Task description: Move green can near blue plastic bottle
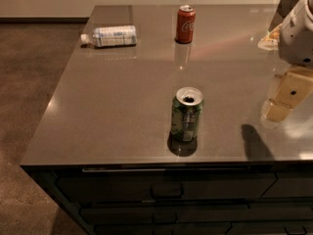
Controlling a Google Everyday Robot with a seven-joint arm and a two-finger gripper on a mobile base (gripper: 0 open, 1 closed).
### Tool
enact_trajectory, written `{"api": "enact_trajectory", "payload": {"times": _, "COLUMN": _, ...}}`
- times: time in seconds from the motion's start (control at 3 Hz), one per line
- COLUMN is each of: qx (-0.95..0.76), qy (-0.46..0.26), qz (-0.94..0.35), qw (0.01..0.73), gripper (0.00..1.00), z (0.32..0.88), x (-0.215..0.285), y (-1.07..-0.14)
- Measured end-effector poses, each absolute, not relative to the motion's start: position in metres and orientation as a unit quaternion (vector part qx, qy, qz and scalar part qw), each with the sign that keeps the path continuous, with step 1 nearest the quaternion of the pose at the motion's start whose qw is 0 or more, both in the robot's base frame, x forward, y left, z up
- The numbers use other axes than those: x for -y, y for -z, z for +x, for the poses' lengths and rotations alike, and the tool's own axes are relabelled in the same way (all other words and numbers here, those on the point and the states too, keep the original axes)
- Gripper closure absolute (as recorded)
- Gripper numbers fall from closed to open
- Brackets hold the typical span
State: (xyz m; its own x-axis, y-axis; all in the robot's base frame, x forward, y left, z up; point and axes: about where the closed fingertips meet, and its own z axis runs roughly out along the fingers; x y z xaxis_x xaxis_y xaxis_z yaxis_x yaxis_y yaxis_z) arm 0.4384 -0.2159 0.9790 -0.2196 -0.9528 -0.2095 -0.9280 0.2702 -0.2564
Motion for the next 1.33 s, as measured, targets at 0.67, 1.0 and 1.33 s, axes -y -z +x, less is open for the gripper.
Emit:
{"api": "enact_trajectory", "payload": {"times": 0.67, "qx": -0.771, "qy": 0.024, "qz": -0.612, "qw": 0.176, "gripper": 0.00, "z": 0.447, "x": 0.209, "y": -0.975}}
{"api": "enact_trajectory", "payload": {"times": 1.0, "qx": -0.747, "qy": -0.007, "qz": -0.637, "qw": 0.189, "gripper": 0.00, "z": 0.463, "x": 0.190, "y": -0.967}}
{"api": "enact_trajectory", "payload": {"times": 1.33, "qx": -0.734, "qy": -0.035, "qz": -0.652, "qw": 0.188, "gripper": 0.00, "z": 0.467, "x": 0.180, "y": -0.957}}
